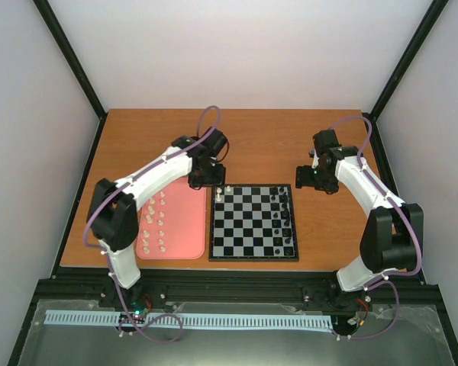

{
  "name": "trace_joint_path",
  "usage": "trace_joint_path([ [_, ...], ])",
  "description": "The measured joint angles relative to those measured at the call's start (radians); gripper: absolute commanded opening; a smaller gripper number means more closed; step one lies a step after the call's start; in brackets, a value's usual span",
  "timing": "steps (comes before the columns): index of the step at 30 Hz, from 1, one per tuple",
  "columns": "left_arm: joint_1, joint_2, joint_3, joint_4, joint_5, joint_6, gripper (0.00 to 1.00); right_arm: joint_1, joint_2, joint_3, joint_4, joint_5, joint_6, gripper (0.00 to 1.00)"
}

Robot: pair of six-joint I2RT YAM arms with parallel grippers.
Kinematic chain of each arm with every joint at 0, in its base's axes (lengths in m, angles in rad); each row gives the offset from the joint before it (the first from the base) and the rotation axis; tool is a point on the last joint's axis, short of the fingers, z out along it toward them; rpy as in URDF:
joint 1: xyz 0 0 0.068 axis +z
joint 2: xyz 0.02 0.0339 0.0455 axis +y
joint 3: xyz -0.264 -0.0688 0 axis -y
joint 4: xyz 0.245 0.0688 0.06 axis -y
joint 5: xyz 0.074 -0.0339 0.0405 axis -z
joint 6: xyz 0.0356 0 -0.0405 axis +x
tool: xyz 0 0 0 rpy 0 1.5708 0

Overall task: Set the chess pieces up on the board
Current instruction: Place the chess piece on the chessboard, then pick up the chess piece from the storage box.

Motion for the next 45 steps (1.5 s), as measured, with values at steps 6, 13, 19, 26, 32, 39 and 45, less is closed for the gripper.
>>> trace_joint_path([
  [6, 0.108, -0.159, -0.145, 0.019, -0.001, 0.002, 0.53, 0.000, 0.008, 0.000, 0.000, -0.010, 0.000, 1.00],
  [13, 0.367, -0.177, -0.301, 0.034, -0.032, 0.017, 0.46, 0.000, 0.008, 0.000, 0.000, -0.025, 0.000, 1.00],
  [19, 0.440, -0.163, -0.303, 0.079, -0.044, 0.039, 0.37, 0.000, 0.008, 0.000, 0.000, -0.027, 0.000, 1.00],
  [26, 0.452, -0.068, -0.301, 0.115, -0.046, 0.061, 0.33, 0.000, 0.008, 0.000, -0.001, -0.025, 0.000, 1.00],
  [32, 0.453, -0.037, -0.299, 0.134, -0.047, 0.063, 0.29, 0.000, 0.008, 0.000, -0.002, -0.023, 0.000, 1.00],
  [39, 0.454, -0.006, -0.290, 0.150, -0.047, 0.065, 0.29, 0.000, 0.008, 0.000, -0.002, -0.022, 0.000, 1.00],
  [45, 0.459, 0.018, -0.290, 0.159, -0.047, 0.066, 0.25, 0.000, 0.008, 0.000, -0.004, -0.019, 0.000, 1.00],
])
